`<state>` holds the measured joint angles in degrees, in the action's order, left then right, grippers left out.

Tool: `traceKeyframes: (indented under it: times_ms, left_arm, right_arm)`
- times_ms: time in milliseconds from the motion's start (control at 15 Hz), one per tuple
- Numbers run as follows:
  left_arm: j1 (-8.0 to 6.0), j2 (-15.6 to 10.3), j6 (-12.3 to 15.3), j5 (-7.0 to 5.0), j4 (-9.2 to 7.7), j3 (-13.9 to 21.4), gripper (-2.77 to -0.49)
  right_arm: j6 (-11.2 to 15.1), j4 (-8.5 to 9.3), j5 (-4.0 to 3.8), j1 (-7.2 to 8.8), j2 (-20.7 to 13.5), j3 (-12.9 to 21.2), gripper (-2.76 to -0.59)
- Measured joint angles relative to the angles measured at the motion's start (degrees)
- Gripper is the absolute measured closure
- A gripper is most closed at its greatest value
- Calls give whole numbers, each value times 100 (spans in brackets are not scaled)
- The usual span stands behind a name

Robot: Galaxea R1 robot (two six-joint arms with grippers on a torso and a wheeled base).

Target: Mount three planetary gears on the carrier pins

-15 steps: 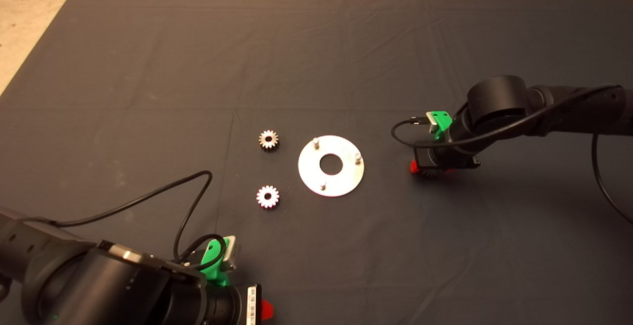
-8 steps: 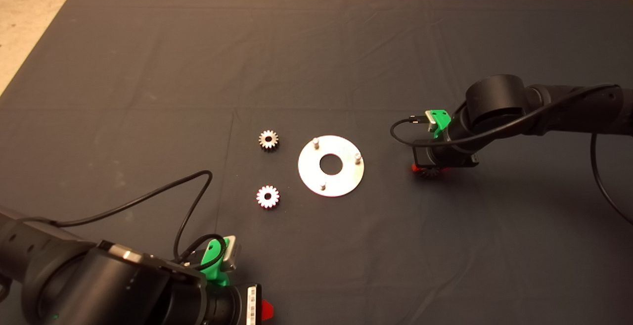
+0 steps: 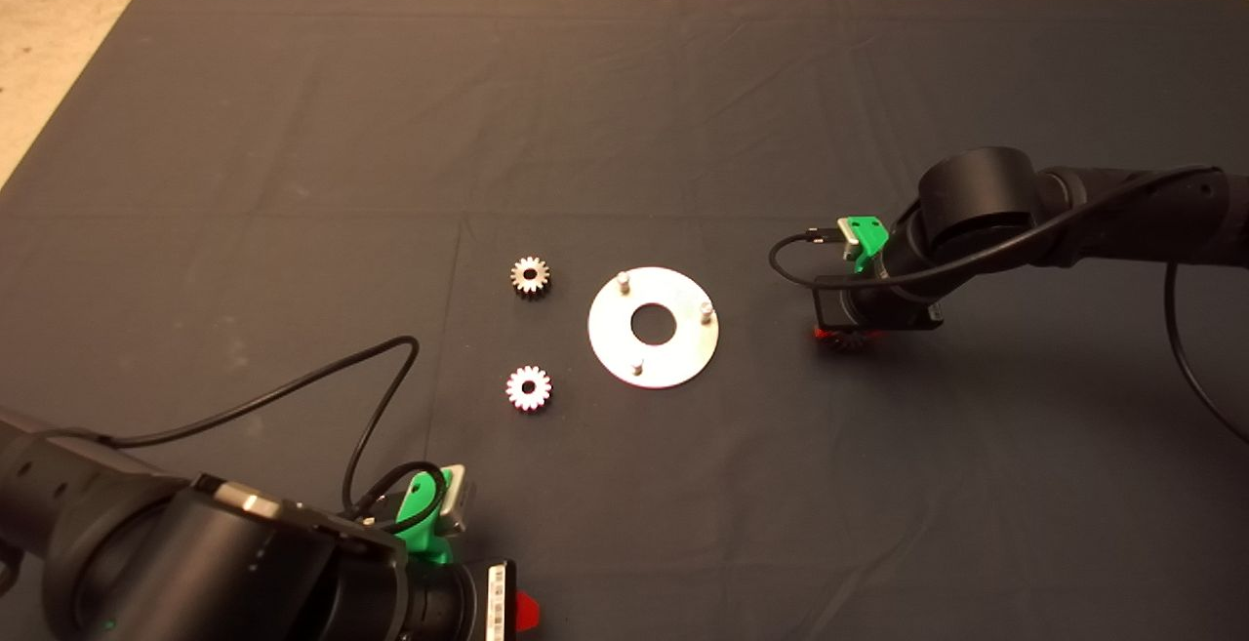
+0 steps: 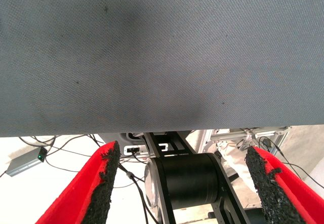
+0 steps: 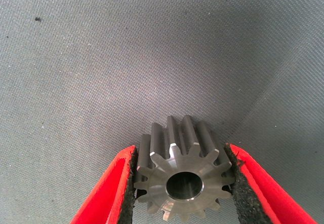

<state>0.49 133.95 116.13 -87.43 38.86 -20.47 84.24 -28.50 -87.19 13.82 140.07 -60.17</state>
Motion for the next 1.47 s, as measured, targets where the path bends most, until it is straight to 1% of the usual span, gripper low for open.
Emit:
traceKeyframes:
  times_ms: [200,333,733,1067,1200,1400,1467]
  left_arm:
    - [11,0,0,0,2,0,-175]
    - [28,0,0,0,2,0,-175]
    - [28,0,-1,0,1,0,-175]
    - [28,0,-1,-1,2,0,-175]
    - [28,0,-2,-2,0,0,-175]
    - [28,0,-2,0,0,0,-175]
    - [28,1,-2,2,2,0,-175]
  right_arm:
    - [0,-2,-2,-2,-2,14,-114]
    - [0,-5,-29,-5,-7,75,-111]
    - [2,-5,-32,-5,-44,565,-107]
    - [20,-5,-29,0,-85,782,-106]
    - [29,-5,-44,9,-85,905,-105]
    - [51,-2,-41,89,-82,1070,-105]
    - [55,-2,-49,206,-54,1089,-105]
